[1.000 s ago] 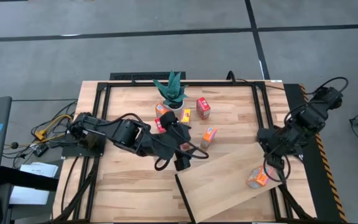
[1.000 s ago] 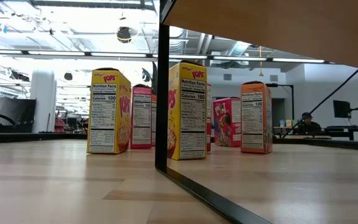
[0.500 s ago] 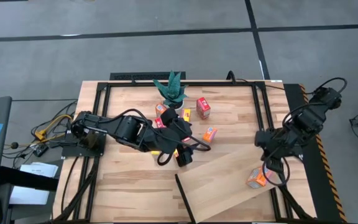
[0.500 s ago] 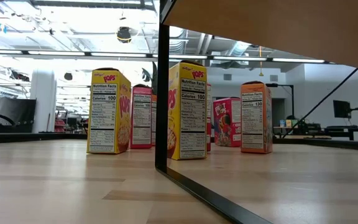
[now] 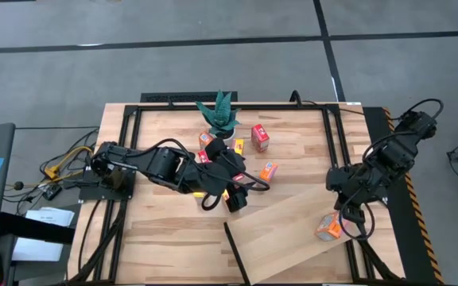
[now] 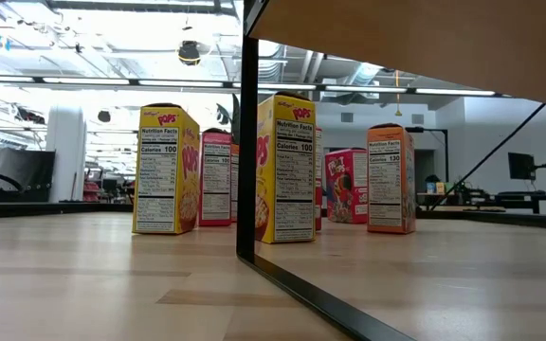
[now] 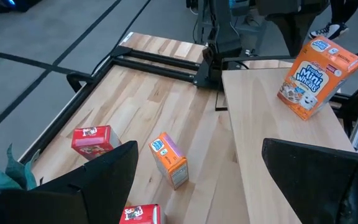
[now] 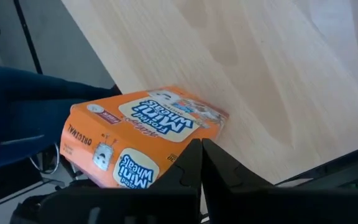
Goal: Stack cereal on shelf
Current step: Put the top right orange cereal box on the shelf
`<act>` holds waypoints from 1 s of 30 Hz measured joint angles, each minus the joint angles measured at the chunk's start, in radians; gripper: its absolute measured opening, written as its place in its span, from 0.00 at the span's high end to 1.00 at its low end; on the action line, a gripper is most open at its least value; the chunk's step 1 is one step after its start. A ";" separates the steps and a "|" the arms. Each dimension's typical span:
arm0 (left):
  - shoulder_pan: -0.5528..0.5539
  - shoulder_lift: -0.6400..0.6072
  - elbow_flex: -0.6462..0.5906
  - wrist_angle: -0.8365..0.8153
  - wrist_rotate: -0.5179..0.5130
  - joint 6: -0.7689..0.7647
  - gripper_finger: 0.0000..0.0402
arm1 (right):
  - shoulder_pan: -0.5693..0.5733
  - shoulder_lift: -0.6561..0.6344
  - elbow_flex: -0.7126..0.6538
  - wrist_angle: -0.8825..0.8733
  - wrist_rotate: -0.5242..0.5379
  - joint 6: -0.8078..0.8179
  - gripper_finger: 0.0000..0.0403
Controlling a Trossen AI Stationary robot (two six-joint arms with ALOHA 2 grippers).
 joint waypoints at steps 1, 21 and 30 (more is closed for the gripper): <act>0.000 0.000 0.000 0.000 0.000 0.000 0.16 | 0.007 0.000 0.000 0.000 0.000 0.005 0.94; 0.000 0.000 0.000 0.000 -0.006 -0.004 0.16 | 0.068 0.000 0.000 -0.044 -0.001 0.112 0.97; 0.000 0.000 0.000 0.000 -0.006 -0.004 0.16 | 0.079 0.000 0.000 -0.045 -0.004 0.157 0.93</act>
